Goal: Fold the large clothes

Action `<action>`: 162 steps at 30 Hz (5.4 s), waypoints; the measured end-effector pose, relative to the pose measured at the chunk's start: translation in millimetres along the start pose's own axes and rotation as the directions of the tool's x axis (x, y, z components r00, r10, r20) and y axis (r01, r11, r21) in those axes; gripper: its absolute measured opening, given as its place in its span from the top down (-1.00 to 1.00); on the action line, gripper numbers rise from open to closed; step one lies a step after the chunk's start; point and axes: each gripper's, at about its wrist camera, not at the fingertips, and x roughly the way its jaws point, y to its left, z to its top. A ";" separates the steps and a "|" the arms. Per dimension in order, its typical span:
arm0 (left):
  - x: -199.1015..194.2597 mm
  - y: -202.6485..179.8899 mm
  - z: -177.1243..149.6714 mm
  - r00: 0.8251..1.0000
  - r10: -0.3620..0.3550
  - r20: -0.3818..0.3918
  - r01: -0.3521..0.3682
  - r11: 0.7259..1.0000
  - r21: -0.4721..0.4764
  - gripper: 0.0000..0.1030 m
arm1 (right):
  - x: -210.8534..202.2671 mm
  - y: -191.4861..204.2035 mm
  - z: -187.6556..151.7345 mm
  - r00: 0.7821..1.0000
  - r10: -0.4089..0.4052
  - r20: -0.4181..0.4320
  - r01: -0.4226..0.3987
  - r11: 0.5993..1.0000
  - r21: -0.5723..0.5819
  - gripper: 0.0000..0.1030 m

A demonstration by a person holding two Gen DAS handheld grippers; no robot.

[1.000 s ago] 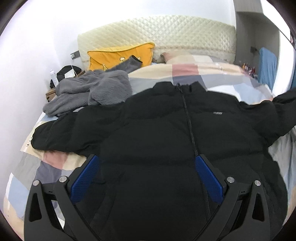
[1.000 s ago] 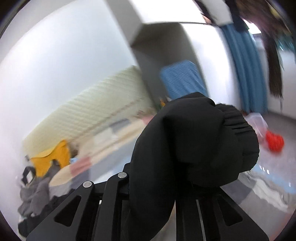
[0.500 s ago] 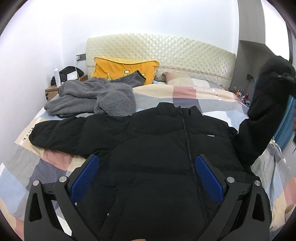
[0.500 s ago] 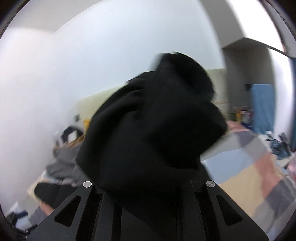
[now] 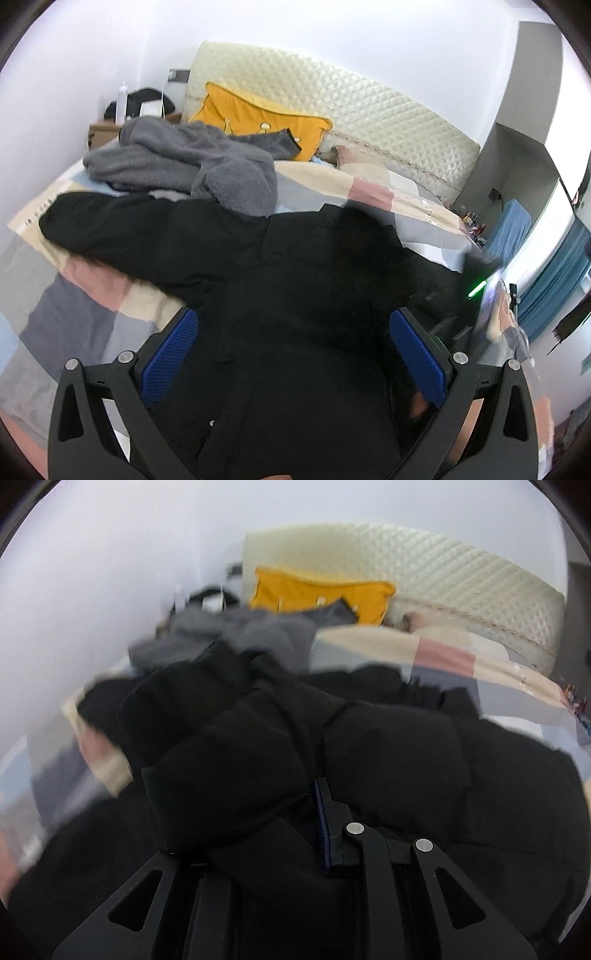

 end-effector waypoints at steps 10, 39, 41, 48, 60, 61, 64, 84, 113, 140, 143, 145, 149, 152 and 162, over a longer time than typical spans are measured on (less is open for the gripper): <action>5.6 7.9 -5.1 1.000 0.025 -0.011 -0.025 0.999 -0.026 -1.00 | 1.2 -7.2 -8.0 0.999 0.027 -0.042 -0.026 0.999 0.022 0.50; 31.0 -35.3 2.0 0.994 0.046 -0.098 -0.030 0.987 0.159 -0.99 | -159.4 -204.7 -113.8 0.967 -0.253 -0.013 0.248 0.938 0.244 -0.52; 39.0 -38.6 4.4 0.992 0.062 -0.109 -0.040 0.980 0.194 -0.99 | -154.2 -216.6 -116.7 0.969 -0.242 -0.042 0.244 0.924 0.296 -0.52; 93.4 -27.8 5.7 0.973 0.080 -0.216 -0.044 0.985 0.167 -0.95 | -136.4 -242.8 -137.3 0.964 -0.220 -0.151 0.263 0.875 0.406 -0.53; 175.2 -30.5 -19.0 0.927 0.108 -0.360 -0.054 0.986 0.157 -0.44 | -93.8 -254.1 -139.1 0.948 -0.250 -0.195 0.307 0.876 0.372 -0.56; 179.8 -31.9 -20.1 0.925 0.108 -0.363 -0.054 0.986 0.155 -0.30 | -94.1 -255.0 -137.4 0.949 -0.256 -0.182 0.308 0.875 0.374 -0.56; 185.3 -40.3 -16.0 0.933 0.124 -0.337 -0.069 0.983 0.170 0.07 | -100.1 -259.5 -130.9 0.954 -0.273 -0.123 0.300 0.867 0.397 -0.56; 199.7 -52.5 7.4 0.961 0.178 -0.213 -0.136 0.971 0.197 0.23 | -113.8 -264.0 -123.5 0.947 -0.318 -0.036 0.301 0.844 0.443 -0.85; 22.9 -102.4 -58.0 0.999 0.015 -0.052 -0.001 0.965 0.262 -0.51 | -243.7 -166.7 -114.3 0.951 -0.231 0.204 0.154 0.930 0.332 -0.96; -4.8 -100.1 -72.9 0.999 -0.033 0.005 0.030 0.959 0.283 -0.53 | -287.9 -95.3 -149.1 0.942 -0.231 0.243 0.189 0.964 0.185 -0.99; -4.3 -92.1 -64.6 0.999 -0.032 -0.006 0.032 0.967 0.254 -0.54 | -286.0 -98.1 -150.1 0.942 -0.230 0.243 0.187 0.964 0.188 -0.99; -2.9 -83.4 -54.4 0.999 -0.029 -0.019 0.032 0.973 0.228 -0.54 | -287.6 -100.6 -151.6 0.940 -0.232 0.251 0.184 0.962 0.200 -0.99; -1.7 -61.7 -29.2 0.999 -0.028 -0.042 0.035 0.985 0.171 -0.54 | -290.3 -109.0 -153.6 0.936 -0.235 0.263 0.175 0.957 0.232 -0.99; -5.5 -44.2 -5.3 0.999 -0.003 -0.034 0.008 0.987 0.159 -0.54 | -289.0 -113.5 -153.4 0.935 -0.237 0.263 0.171 0.953 0.252 -0.99; -33.2 16.7 72.5 0.969 0.232 0.083 -0.245 0.945 0.218 -0.54 | -286.6 -118.2 -152.8 0.926 -0.258 0.275 0.178 0.942 0.286 -0.99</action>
